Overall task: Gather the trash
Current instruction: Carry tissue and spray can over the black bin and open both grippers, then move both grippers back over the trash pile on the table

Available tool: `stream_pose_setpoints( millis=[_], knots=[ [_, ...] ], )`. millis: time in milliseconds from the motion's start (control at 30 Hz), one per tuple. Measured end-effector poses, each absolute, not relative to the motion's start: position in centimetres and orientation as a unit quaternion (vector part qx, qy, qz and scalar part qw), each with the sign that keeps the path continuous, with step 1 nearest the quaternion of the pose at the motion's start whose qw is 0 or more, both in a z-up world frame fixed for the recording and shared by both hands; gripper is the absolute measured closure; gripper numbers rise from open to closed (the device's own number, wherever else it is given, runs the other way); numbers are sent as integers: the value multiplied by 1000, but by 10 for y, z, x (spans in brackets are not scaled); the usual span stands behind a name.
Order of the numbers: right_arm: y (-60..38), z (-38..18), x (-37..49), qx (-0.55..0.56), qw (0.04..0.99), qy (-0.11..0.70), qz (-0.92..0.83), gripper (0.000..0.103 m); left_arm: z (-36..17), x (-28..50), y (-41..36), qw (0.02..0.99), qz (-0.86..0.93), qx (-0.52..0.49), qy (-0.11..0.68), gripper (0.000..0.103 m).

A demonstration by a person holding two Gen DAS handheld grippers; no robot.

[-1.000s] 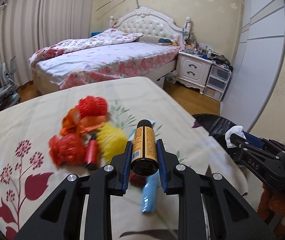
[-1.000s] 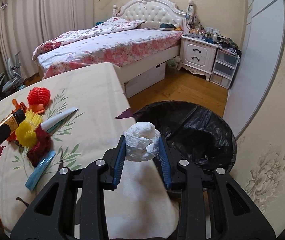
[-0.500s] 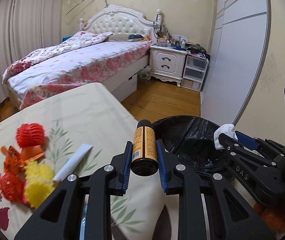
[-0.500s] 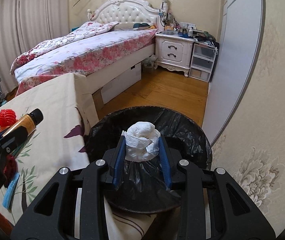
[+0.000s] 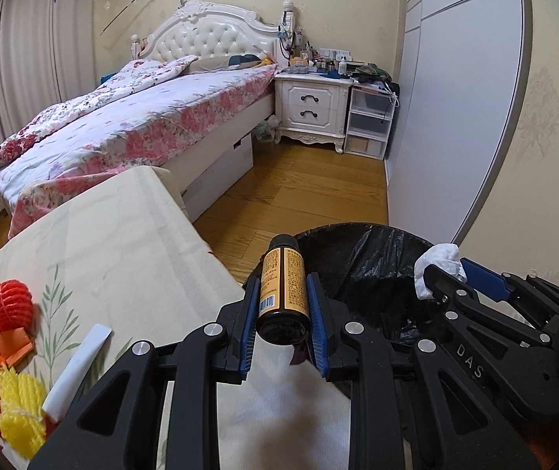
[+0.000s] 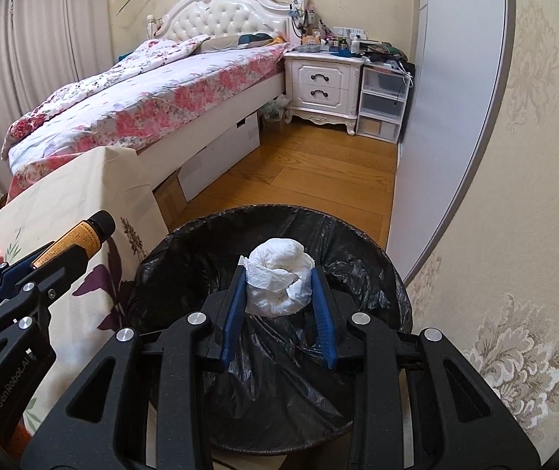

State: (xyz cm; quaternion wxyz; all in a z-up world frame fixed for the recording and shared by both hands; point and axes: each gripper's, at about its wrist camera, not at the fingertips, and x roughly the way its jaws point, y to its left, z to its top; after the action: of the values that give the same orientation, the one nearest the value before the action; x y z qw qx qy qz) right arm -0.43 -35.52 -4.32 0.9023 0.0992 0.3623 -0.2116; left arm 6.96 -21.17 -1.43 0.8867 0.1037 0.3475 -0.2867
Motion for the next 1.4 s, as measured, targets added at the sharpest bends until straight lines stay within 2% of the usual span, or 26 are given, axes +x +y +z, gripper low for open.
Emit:
stream_pose_setpoints(
  millis=[467, 533, 600, 767, 833, 900, 1267, 1400],
  knots=[
    [-374, -50, 4, 114, 897, 364, -222, 69, -29, 83, -234, 876, -284, 120, 371, 78],
    [-375, -50, 4, 117, 897, 363, -224, 61, -29, 87, -235, 877, -283, 116, 372, 72],
    [-376, -50, 5, 116, 897, 363, -226, 61, -28, 89, -235, 880, -278, 112, 369, 54],
    [-376, -48, 4, 113, 897, 360, -232, 59, -25, 91, -232, 883, -271, 101, 369, 40],
    [-377, -46, 3, 113, 897, 357, -237, 53, -24, 91, -231, 885, -270, 99, 367, 38],
    [-377, -45, 2, 112, 897, 354, -240, 51, -22, 90, -229, 887, -267, 98, 364, 33],
    [-364, -36, -4, 105, 900, 353, -234, 49, -5, 83, -192, 898, -239, 79, 360, 28],
    [-349, -31, -5, 96, 905, 351, -221, 43, 0, 77, -168, 903, -225, 73, 359, 28]
  ],
)
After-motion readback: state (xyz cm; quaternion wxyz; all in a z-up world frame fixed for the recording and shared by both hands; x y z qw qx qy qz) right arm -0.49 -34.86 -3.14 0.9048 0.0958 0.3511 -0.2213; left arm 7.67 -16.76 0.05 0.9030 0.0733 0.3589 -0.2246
